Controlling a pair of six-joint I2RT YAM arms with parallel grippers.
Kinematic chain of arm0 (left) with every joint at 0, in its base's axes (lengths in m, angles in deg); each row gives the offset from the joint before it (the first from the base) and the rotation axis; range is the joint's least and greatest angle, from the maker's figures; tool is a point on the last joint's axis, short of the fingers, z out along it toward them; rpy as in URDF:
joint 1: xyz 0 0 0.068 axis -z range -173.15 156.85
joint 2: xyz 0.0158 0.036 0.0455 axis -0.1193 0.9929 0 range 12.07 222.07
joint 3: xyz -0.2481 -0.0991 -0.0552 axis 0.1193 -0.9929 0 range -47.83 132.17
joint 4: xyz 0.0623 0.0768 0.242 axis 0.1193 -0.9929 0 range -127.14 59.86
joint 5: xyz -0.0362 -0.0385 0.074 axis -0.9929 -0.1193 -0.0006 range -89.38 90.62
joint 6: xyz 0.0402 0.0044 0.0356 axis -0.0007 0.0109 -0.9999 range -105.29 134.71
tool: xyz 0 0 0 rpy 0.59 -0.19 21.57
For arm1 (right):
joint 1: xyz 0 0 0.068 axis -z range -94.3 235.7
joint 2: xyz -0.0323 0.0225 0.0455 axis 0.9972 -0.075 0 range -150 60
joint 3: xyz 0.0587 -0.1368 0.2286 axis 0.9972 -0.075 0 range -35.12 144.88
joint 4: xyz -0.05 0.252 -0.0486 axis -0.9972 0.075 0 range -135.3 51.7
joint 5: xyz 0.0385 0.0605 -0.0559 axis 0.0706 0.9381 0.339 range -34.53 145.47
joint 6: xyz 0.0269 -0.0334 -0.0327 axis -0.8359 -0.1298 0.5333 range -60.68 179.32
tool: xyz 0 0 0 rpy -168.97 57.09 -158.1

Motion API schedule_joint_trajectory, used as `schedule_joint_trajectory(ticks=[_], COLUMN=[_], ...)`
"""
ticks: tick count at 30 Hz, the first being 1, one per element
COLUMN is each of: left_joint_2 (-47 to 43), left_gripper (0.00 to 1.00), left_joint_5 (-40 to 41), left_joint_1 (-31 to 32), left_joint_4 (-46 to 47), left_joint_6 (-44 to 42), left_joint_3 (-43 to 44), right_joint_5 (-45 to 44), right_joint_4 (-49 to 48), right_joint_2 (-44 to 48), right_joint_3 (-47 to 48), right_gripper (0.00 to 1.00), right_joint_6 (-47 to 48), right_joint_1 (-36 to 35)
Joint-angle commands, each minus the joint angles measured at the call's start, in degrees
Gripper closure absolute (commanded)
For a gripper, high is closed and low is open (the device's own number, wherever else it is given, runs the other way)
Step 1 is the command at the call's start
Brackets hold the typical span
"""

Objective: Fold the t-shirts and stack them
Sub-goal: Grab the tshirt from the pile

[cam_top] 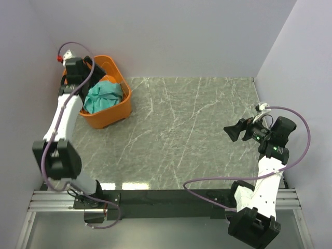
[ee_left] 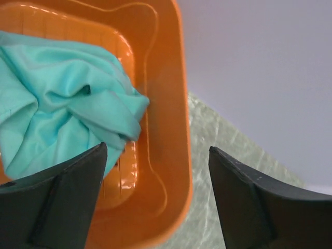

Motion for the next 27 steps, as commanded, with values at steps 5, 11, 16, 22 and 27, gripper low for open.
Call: schedule_joint_trajectory(ticks=[5,11,16,22,27], left_joint_2=[18.4,27.6,31.4,32.9,32.5], left_gripper=[0.19,0.23,0.28,0.42,0.75], left_joint_5=[6.7,10.2,9.5,7.5,7.1], left_joint_1=[-0.5,-0.4,-0.4,0.1,0.2], left_joint_4=[-12.6,-15.4,-15.6,-14.6,-12.7], left_joint_6=[2.1,0.4,0.0,-1.0,-3.1], left_joint_3=[18.8,25.8,26.2,25.4,25.4], right_joint_5=[1.3,1.5,1.6,1.1,0.8], right_joint_4=[0.3,0.7,0.9,1.0,0.9], right_joint_2=[0.7,0.3,-0.1,-0.2,-0.2], right_joint_3=[2.7,2.9,3.0,3.2,3.2], right_gripper=[0.01,0.01,0.01,0.02,0.02], right_joint_6=[0.6,0.4,0.2,0.1,-0.2], right_joint_1=[-0.6,-0.7,-0.6,-0.7,-0.7])
